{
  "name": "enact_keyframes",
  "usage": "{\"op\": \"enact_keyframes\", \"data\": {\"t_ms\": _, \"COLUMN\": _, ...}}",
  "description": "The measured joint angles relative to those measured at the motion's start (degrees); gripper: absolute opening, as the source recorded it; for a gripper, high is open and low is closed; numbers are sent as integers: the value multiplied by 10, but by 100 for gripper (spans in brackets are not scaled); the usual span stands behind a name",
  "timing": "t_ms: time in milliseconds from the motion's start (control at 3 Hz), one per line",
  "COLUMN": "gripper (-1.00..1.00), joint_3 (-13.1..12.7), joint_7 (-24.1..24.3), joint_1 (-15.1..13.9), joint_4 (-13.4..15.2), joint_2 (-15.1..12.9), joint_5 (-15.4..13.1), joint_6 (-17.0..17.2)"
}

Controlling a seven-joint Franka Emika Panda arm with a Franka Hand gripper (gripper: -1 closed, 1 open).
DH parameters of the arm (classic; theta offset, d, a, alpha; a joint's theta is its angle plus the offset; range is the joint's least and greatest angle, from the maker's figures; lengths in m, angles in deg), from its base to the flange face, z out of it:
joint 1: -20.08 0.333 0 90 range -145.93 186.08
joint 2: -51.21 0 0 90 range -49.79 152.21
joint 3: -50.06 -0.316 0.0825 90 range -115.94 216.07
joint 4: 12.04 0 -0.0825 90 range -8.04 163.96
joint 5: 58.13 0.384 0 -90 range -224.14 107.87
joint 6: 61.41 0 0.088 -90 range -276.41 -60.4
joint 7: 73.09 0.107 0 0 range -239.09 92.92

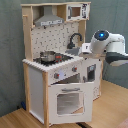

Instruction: Play with the kitchen

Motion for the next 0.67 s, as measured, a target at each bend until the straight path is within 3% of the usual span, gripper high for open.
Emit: {"op": "enact_keyframes", "data": {"t_ms": 667, "gripper": 100, "joint_3": 1, "joint_7": -58, "joint_1": 0, "joint_4": 9, "joint_2": -109, "joint_5": 14, "joint_6": -10}}
